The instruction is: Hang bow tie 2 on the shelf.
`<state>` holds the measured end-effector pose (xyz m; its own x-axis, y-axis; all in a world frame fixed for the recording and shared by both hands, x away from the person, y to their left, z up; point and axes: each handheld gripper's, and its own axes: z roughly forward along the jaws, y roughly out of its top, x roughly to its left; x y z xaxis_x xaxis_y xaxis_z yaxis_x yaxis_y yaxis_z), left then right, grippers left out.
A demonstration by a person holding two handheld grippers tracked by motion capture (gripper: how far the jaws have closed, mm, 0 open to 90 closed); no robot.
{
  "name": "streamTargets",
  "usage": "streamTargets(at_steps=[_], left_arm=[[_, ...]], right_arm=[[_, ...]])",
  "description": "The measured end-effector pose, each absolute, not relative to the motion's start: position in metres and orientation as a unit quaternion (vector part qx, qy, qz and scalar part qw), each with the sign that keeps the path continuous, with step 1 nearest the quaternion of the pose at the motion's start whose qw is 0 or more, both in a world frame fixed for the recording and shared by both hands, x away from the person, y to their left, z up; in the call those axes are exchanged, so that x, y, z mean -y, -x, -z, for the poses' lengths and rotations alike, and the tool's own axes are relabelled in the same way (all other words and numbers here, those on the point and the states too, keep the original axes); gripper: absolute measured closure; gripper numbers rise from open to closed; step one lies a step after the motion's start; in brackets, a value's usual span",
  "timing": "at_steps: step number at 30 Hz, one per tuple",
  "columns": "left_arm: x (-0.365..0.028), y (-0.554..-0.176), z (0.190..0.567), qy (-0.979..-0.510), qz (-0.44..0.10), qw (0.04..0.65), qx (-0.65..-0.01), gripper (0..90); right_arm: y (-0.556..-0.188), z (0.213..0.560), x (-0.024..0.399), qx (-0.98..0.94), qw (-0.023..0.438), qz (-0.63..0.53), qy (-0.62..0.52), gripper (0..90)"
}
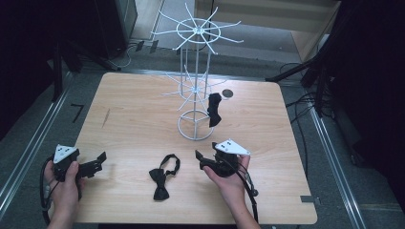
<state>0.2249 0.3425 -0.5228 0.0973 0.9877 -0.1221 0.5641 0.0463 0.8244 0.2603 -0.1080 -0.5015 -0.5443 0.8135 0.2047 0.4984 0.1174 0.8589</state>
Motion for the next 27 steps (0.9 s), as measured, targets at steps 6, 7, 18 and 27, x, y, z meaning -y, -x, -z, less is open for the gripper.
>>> streamTargets(at_steps=[6,7,18,27], left_arm=[[-0.342,-0.225,0.523,-0.633,-0.276,0.384,-0.613,0.0],[-0.342,-0.225,0.523,-0.633,-0.276,0.383,-0.613,0.0],[-0.342,-0.225,0.523,-0.632,-0.279,0.382,-0.614,0.0],[-0.342,-0.225,0.523,-0.633,-0.279,0.38,-0.615,0.0]], right_arm=[[-0.255,0.507,0.091,-0.746,0.144,-0.487,-0.431,33.6],[-0.255,0.507,0.091,-0.746,0.144,-0.487,-0.431,33.6],[-0.252,0.516,0.069,-0.76,0.125,-0.484,-0.416,39.3],[-0.254,0.53,0.049,-0.773,0.102,-0.475,-0.407,50.0]])
